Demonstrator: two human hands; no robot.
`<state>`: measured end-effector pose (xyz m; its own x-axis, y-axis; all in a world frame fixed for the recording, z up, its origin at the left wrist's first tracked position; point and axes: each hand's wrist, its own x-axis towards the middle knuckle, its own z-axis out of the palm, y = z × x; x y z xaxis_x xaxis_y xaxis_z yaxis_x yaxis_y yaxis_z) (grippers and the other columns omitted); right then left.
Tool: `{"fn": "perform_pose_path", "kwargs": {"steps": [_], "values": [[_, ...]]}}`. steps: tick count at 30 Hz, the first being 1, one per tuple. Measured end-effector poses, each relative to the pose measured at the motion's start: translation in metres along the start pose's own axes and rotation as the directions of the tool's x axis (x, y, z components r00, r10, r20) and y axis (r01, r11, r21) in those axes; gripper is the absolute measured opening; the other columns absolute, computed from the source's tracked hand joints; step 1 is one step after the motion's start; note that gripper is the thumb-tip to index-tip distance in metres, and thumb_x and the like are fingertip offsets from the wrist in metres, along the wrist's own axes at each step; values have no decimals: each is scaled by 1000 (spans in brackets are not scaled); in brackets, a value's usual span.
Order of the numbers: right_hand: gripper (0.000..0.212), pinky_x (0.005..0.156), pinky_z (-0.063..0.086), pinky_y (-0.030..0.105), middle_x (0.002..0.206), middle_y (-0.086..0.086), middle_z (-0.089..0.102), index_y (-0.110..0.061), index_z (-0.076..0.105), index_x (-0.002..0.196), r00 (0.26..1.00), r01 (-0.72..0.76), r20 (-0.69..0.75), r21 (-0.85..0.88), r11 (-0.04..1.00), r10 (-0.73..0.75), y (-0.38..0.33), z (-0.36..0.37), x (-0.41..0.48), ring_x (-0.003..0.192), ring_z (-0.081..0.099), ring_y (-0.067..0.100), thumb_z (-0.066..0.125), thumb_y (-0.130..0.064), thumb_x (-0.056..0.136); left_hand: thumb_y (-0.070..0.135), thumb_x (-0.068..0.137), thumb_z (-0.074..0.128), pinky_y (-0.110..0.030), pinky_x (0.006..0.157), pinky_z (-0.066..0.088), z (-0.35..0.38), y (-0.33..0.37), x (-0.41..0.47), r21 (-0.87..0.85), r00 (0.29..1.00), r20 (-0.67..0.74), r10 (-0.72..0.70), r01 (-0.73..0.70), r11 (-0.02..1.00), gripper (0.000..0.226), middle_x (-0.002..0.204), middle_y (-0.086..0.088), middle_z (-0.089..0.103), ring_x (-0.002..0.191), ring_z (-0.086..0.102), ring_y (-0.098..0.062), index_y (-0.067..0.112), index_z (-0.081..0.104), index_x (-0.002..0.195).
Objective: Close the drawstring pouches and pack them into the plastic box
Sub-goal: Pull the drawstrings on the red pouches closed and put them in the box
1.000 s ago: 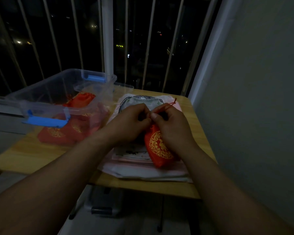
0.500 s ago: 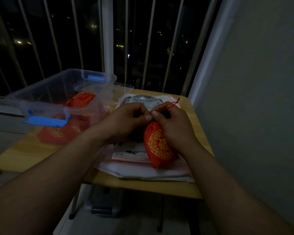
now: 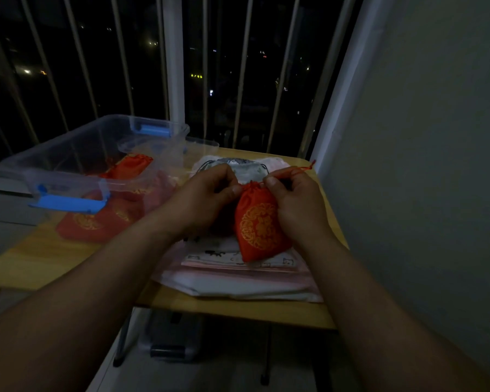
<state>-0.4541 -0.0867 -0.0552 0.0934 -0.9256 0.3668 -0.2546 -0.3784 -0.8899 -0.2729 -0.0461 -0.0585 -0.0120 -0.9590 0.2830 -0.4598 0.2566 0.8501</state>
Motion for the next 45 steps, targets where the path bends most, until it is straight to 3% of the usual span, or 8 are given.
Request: {"fn": "perform_pose_path", "kwargs": {"steps": [9, 18, 23, 27, 30, 35, 39, 45], "values": [[10, 85, 53, 29, 99, -8, 71, -25, 69, 95, 998, -41, -49, 30, 999, 42, 2, 4, -1, 96, 66, 6, 62, -24, 102, 29, 104, 58, -45, 70, 57, 0, 2, -3, 10, 999, -20, -46, 46, 999, 15, 86, -7, 69, 76, 64, -18, 17, 60, 95], [7, 75, 45, 17, 103, -8, 68, -25, 67, 99, 997, -8, -79, -13, 1000, 7, -4, 8, -1, 93, 61, 0, 61, -24, 102, 36, 103, 58, -42, 83, 63, 15, 18, -12, -400, 953, 172, -250, 300, 866, 28, 103, -7, 79, 95, 77, -24, 14, 71, 114], [17, 90, 57, 37, 108, -6, 75, -30, 71, 107, 990, -136, 44, 138, 981, 131, -5, 6, 1, 102, 71, 13, 64, -43, 98, 18, 103, 61, -44, 83, 62, 16, 10, -6, -439, 955, -25, -296, 256, 861, 13, 98, -6, 79, 89, 77, -23, 23, 72, 100], [25, 73, 60, 33, 97, 1, 80, -16, 75, 110, 900, -334, 338, 128, 934, 276, -6, 1, -2, 88, 77, 17, 63, -36, 101, 21, 101, 63, -55, 84, 62, 12, 7, -4, -410, 943, -156, -294, 209, 888, 14, 94, -4, 79, 90, 77, -27, 28, 72, 94], [15, 48, 47, 21, 81, -2, 76, -13, 74, 96, 914, -292, 314, 75, 953, 256, -7, 0, -3, 62, 69, 7, 65, -25, 101, 26, 102, 63, -55, 82, 62, 12, 6, -4, -424, 923, -213, -320, 208, 881, 14, 93, -6, 78, 89, 77, -29, 27, 71, 90], [17, 48, 48, 23, 81, 2, 74, -15, 73, 89, 946, -298, 199, 226, 927, 256, -18, 10, 2, 63, 68, 13, 64, -21, 101, 33, 96, 53, -57, 90, 58, 16, 2, -1, -658, 857, -209, -471, 233, 716, 26, 109, -14, 75, 100, 73, -35, 23, 75, 105], [16, 73, 61, 41, 96, 9, 77, -21, 76, 94, 962, -266, 145, 305, 915, 232, -49, 28, 19, 89, 73, 27, 62, -19, 102, 17, 104, 46, -42, 74, 60, 13, 1, -4, -796, 837, -143, -528, 220, 564, 22, 83, -10, 76, 71, 71, -27, 16, 64, 116], [11, 45, 47, 22, 90, 8, 69, -17, 67, 97, 956, -274, 227, 470, 839, 185, -106, 76, 45, 67, 64, 18, 59, -12, 103, 6, 109, 33, -31, 52, 57, 6, 0, -2, -786, 819, -135, -558, 254, 563, 26, 98, -18, 71, 79, 70, -30, 10, 55, 122]]}}
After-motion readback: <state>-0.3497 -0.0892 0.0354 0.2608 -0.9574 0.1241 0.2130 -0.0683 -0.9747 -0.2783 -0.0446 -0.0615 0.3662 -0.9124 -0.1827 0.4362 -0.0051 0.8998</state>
